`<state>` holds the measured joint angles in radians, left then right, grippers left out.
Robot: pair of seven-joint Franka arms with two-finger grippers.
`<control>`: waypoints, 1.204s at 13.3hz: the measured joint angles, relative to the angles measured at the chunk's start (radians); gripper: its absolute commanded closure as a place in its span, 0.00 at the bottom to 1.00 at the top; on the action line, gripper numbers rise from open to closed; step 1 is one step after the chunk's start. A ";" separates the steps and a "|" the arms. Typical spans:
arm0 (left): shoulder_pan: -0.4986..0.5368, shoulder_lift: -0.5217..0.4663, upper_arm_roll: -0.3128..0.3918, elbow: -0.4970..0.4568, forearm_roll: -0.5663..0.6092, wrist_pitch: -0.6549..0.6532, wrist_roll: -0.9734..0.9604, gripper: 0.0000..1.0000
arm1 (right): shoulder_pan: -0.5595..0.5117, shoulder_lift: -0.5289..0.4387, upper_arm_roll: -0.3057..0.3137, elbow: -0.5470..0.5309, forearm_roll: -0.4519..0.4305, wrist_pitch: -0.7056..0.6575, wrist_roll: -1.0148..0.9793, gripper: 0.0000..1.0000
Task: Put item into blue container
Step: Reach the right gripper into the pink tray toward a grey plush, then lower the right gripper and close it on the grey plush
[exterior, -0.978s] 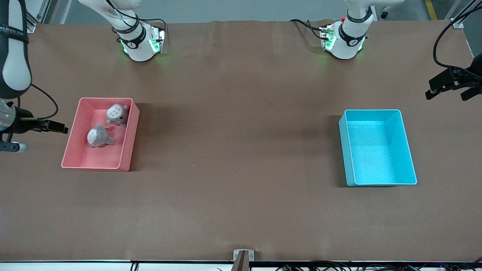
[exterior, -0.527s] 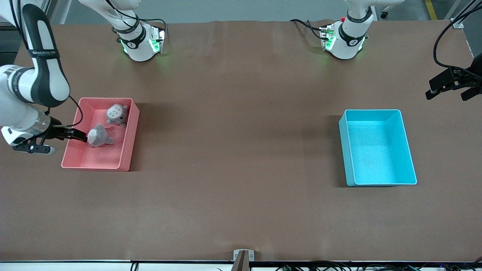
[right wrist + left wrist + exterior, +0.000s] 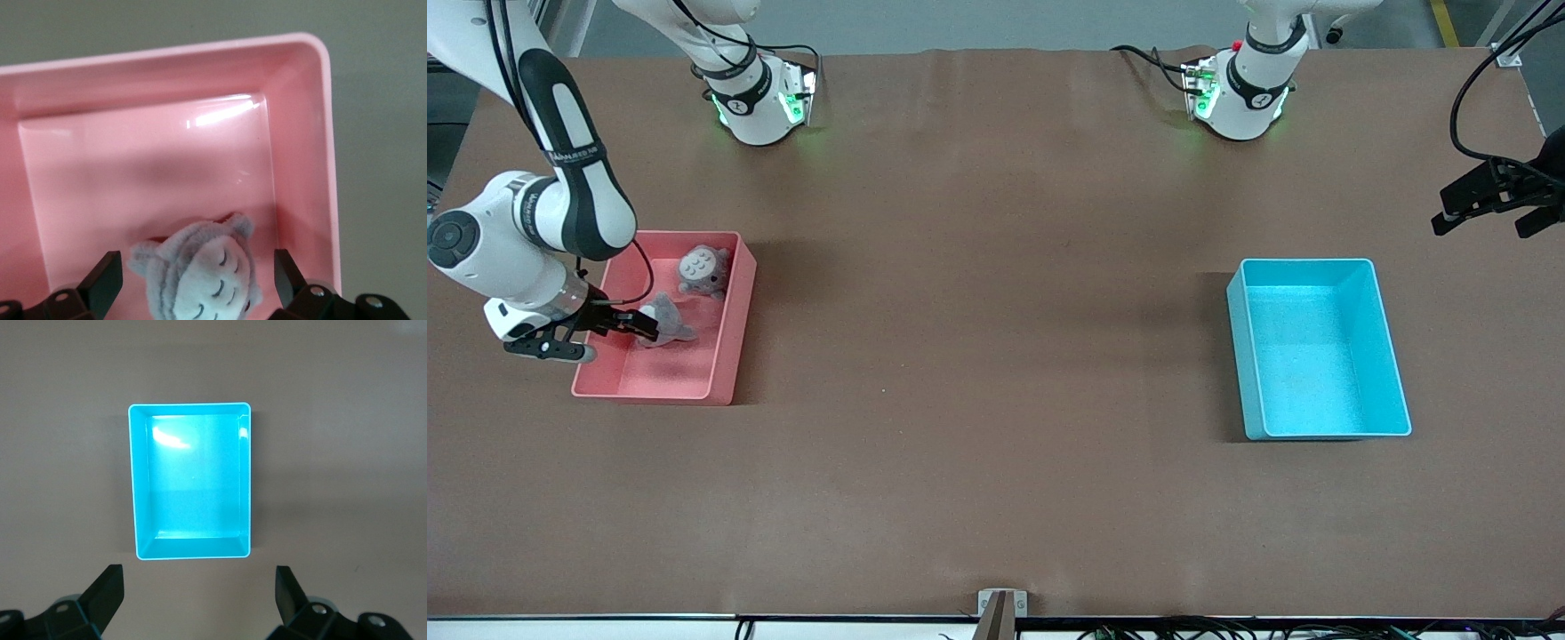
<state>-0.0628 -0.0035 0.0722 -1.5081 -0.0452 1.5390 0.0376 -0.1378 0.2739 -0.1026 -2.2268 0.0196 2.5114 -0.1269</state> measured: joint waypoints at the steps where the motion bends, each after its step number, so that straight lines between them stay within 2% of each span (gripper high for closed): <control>1: 0.000 0.000 0.000 0.000 0.000 0.000 0.000 0.00 | -0.002 0.014 0.000 0.000 0.000 0.012 0.000 0.00; 6: 0.000 0.000 0.000 0.000 0.000 0.000 0.000 0.00 | -0.002 0.075 0.001 -0.001 0.001 0.083 0.001 0.02; 9: 0.000 0.000 0.000 0.000 0.000 0.000 0.000 0.00 | -0.002 0.076 0.002 0.001 0.010 0.086 0.004 0.02; 16: 0.000 0.000 0.000 0.000 0.000 0.000 0.000 0.00 | 0.015 0.080 0.016 0.013 0.072 -0.063 0.044 0.02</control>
<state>-0.0628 -0.0035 0.0723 -1.5082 -0.0452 1.5390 0.0376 -0.1229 0.3544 -0.0861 -2.2136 0.0917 2.4486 -0.0829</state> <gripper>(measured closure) 0.000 0.022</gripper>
